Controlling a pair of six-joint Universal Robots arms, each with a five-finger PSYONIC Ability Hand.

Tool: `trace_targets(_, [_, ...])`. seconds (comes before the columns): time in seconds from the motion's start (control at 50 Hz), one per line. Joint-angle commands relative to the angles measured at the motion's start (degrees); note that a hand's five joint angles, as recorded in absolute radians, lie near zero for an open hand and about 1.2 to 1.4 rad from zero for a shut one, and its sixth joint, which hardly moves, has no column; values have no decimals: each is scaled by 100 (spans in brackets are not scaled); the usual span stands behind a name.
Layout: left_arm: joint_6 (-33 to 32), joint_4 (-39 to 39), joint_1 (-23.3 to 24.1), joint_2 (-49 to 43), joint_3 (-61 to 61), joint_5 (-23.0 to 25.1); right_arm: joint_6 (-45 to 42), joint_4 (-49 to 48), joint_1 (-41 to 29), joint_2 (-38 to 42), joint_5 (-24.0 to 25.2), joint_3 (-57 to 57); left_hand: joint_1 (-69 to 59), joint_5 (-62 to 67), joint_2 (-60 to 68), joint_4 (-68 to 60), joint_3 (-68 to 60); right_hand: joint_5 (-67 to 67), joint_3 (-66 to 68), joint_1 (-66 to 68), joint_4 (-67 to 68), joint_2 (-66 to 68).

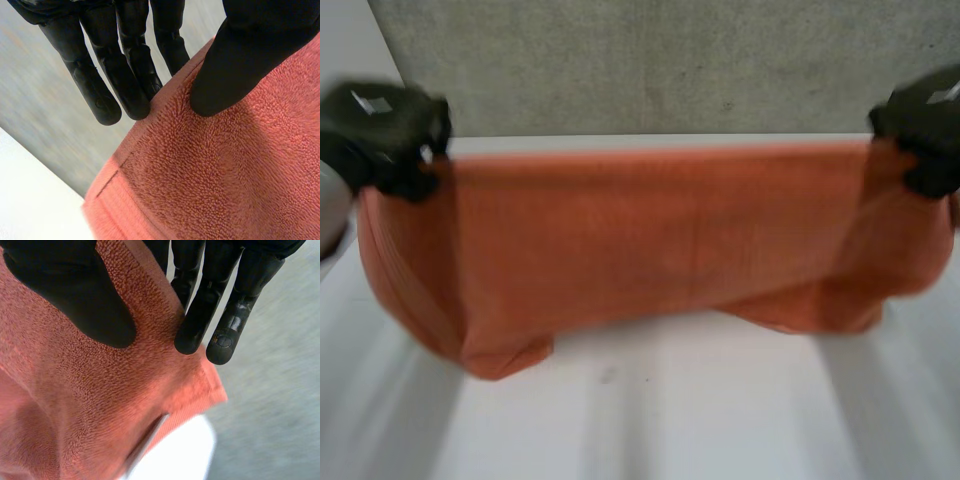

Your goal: Fold the laundry

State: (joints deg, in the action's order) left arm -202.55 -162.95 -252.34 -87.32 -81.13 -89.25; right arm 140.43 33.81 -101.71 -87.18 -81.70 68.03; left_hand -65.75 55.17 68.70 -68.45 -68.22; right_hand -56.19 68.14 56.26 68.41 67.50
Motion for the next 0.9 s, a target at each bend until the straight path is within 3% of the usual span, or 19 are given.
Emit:
trace_targets(0.02, [-48, -280, -34, -1839, -106, -40, -33, -269, -69, 1432, -57, 254, -1425, 1483, 1130, -1155, -1178, -1381, 1186, 2374, 1159, 1250])
trace_targets(0.1, [-451, -885, -34, -2735, 718, -92, 2, -1013, -121, 2106, -424, -227, -1425, 1483, 1130, -1155, -1178, -1381, 1186, 2374, 1159, 1250])
trace_targets(0.12, [-452, -887, -34, -2737, 721, -92, 2, -1599, -174, 2352, -774, -656, -1425, 1483, 1130, -1155, -1178, -1381, 1186, 2374, 1159, 1250])
trace_targets(0.22, [-751, -2273, 45, -2668, 1836, -294, 116, -2859, -376, 2416, -1234, -1336, -1425, 1483, 1130, -1155, -1178, -1381, 1186, 2374, 1159, 1250])
trace_targets(0.28, [-734, -3573, 62, -2115, 1908, -329, 606, -4622, -508, 1953, -1322, -1364, -1425, 1483, 1130, -1155, -1178, -1381, 1186, 2374, 1159, 1250])
trace_targets(0.3, [-725, -4238, 62, -1826, 1786, -373, 713, -4977, -499, 1715, -1314, -1285, -1425, 1483, 1130, -1155, -1178, -1381, 1186, 2374, 1159, 1250])
trace_targets(0.38, [-734, -5384, 71, -1306, 1242, -540, 1057, -6113, -499, 677, -1340, -714, -1425, 1483, 1130, -1155, -1178, -1381, 1186, 2374, 1159, 1250])
trace_targets(0.48, [-716, -5449, 54, -1059, 668, -611, 1083, -5939, -482, 359, -1305, -230, -1425, 1483, 1130, -1155, -1178, -1381, 1186, 2374, 1159, 1250])
trace_targets(0.62, [-707, -5133, -17, -927, -807, -576, 1092, -4963, -455, 368, -1173, 834, -1425, 1483, 1130, -1155, -1178, -1381, 1186, 2374, 1159, 1250])
trace_targets(0.7, [-707, -5185, -26, -988, -1774, -514, 1083, -4734, -464, 447, -848, 1694, -1425, 1483, 1130, -1155, -1178, -1381, 1186, 2374, 1159, 1250])
trace_targets(0.9, [-672, -5124, -17, -2033, -2706, -444, 1127, -4699, -499, 1782, -681, 2521, -1425, 1483, 1130, -1155, -1178, -1381, 1186, 2374, 1159, 1250])
